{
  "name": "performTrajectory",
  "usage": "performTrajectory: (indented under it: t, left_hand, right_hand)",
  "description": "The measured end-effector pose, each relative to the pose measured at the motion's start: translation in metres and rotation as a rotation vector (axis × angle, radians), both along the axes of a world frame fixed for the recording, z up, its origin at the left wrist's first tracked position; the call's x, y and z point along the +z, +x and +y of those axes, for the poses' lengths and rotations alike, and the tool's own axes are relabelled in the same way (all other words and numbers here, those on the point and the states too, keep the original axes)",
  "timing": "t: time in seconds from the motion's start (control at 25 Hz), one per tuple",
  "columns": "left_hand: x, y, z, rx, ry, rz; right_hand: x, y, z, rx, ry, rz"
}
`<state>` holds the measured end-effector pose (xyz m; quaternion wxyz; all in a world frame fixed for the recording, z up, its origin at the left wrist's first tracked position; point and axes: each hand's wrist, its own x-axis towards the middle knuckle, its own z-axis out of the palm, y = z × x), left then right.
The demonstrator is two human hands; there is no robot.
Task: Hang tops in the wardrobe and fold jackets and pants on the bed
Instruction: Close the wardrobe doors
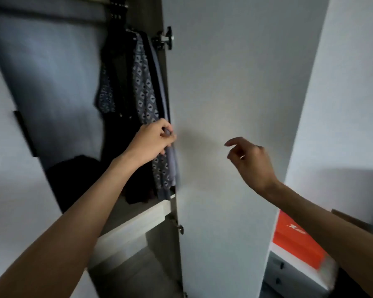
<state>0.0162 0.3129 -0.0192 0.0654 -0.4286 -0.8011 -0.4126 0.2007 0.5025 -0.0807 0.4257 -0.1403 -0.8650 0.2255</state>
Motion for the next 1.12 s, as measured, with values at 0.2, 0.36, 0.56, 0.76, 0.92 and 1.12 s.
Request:
performTrajectory:
  t: [0.2,0.36,0.56,0.76,0.92,1.12]
  left_hand:
    - [-0.011,0.082,0.093,-0.168,-0.077,-0.041]
    - [-0.013,0.107,0.108,-0.165,-0.116,-0.09]
    - [-0.015,0.097,0.067,-0.117,-0.076,-0.201]
    - [-0.009,0.074,0.004,-0.034,-0.048,-0.167]
    - [-0.008,0.047,-0.05,-0.008,-0.013,-0.172]
    - [-0.006,0.019,-0.129,0.032,-0.03,-0.145]
  right_hand:
    - [-0.01,0.112,0.075,-0.445,0.168,0.298]
    - [-0.014,0.11,0.085,-0.117,-0.149,-0.015]
    - [0.006,0.09,0.081,-0.284,-0.174,-0.091]
    - [0.012,0.094,0.039,-0.245,-0.119,-0.114]
    - [0.017,0.082,-0.029,-0.1,-0.038,-0.112]
    - [0.018,0.017,-0.141,-0.051,0.091,-0.289]
